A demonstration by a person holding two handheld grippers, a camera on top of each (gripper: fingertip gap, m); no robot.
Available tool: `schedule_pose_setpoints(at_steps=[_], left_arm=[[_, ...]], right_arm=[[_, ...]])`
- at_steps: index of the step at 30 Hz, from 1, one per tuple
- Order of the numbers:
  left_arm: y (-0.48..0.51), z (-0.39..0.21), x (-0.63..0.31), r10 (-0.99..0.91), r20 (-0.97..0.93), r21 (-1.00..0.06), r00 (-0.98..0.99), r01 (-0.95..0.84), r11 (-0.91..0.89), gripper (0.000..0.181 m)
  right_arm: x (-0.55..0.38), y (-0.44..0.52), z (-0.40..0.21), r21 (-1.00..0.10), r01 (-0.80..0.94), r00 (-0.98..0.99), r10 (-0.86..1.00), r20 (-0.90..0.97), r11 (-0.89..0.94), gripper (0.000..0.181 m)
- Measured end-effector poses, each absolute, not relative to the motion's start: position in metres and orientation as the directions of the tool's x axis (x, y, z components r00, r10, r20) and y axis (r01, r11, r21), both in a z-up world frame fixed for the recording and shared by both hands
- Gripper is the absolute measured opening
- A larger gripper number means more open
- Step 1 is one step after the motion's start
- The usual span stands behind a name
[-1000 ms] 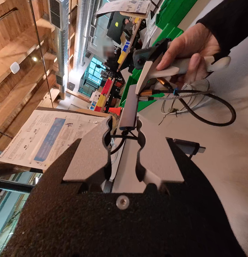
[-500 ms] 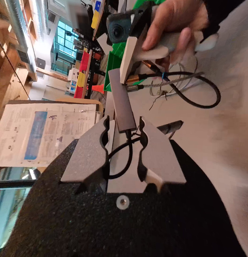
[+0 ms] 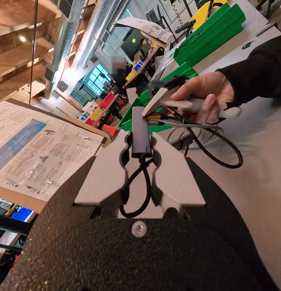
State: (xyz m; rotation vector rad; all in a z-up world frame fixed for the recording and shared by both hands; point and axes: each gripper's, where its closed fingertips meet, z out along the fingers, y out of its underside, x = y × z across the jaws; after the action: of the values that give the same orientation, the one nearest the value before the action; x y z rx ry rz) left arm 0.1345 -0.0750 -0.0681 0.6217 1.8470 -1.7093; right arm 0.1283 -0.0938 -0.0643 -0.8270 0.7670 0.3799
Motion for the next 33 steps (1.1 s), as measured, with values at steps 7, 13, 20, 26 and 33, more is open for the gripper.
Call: schedule_pose_setpoints(at_steps=[7, 13, 20, 26, 33], left_arm=[[-0.067, -0.066, 0.136, -0.107, -0.662, -0.741, -0.742, 0.669, -0.058, 0.031], [-0.07, -0.074, 0.134, -0.067, -0.668, -0.744, -0.741, 0.668, 0.024, 0.021], [-0.057, -0.064, 0.161, -0.256, -0.393, -0.919, -0.883, 0.384, 0.088, 0.022], [-0.035, -0.086, 0.196, -0.444, -0.025, -0.998, -0.896, -0.005, 0.066, 0.022], [-0.021, -0.107, 0.2, -0.584, -0.004, -0.995, -0.812, -0.058, 0.087, 0.022]], right_arm=[[0.126, -0.088, -0.064, -0.513, -0.595, 0.671, 0.031, -0.741, 0.618, 0.008], [0.128, -0.089, -0.067, -0.498, -0.61, 0.653, 0.036, -0.756, 0.616, 0.017], [0.136, -0.107, -0.049, -0.796, -0.186, 0.75, -0.44, -0.494, 0.577, 0.05], [0.134, -0.104, -0.04, -0.907, 0.387, 0.357, -0.88, 0.314, -0.167, 0.064], [0.16, -0.056, -0.073, -0.925, 0.275, 0.421, -0.833, 0.36, -0.262, 0.04]])
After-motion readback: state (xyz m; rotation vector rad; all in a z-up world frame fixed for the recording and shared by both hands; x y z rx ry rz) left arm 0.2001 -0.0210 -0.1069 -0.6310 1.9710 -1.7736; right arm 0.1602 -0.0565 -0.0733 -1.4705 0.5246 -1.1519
